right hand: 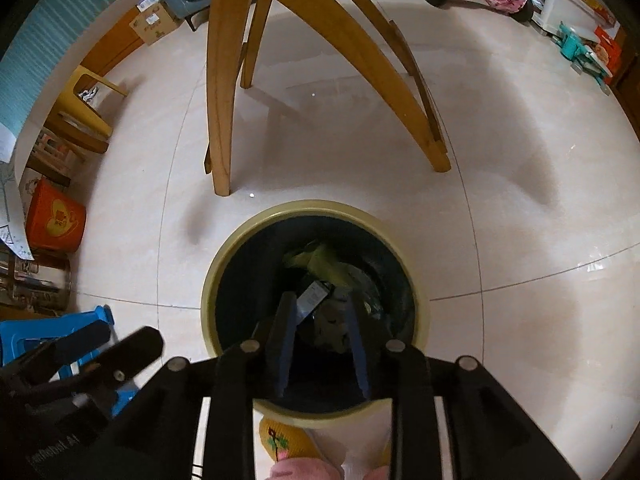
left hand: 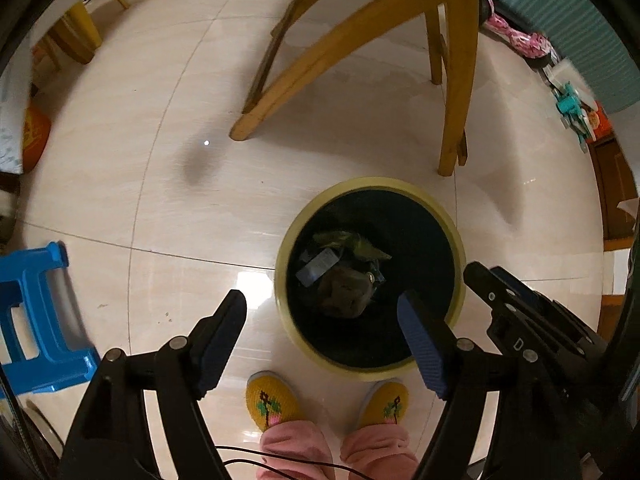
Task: Collect trash
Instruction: 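Open both tools over the bin, dropping the packet and box, then raise both tools back toward the table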
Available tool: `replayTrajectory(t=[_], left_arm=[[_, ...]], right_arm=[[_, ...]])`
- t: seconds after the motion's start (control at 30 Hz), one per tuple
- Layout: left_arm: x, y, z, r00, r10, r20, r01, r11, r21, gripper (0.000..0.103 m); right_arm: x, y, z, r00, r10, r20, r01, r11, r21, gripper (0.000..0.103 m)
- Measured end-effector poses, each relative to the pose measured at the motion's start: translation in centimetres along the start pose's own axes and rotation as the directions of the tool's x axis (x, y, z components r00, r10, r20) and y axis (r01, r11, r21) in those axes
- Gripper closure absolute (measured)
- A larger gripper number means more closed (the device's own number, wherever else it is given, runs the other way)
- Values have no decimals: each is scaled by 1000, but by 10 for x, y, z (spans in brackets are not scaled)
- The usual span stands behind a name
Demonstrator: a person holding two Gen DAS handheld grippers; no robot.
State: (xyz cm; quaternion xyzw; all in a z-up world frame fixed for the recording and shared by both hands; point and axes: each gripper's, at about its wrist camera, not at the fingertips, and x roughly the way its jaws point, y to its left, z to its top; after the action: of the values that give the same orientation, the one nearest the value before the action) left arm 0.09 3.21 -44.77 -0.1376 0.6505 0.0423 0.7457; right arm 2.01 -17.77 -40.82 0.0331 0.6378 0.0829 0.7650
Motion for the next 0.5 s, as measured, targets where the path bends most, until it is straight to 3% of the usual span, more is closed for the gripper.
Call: replayTrajectory(t=[0.13,0.5], left_arm=[[-29,4,-2,1000,3,8,-3,1000,-21,27],[-168,-3,-8,999,0,47,1,1000,-21,27]], right_arm=[[-22,1,0,1000,-1,-21,2,1000,10,61],[-142,17,2,1000,-19,-20,18,999,-38,60]])
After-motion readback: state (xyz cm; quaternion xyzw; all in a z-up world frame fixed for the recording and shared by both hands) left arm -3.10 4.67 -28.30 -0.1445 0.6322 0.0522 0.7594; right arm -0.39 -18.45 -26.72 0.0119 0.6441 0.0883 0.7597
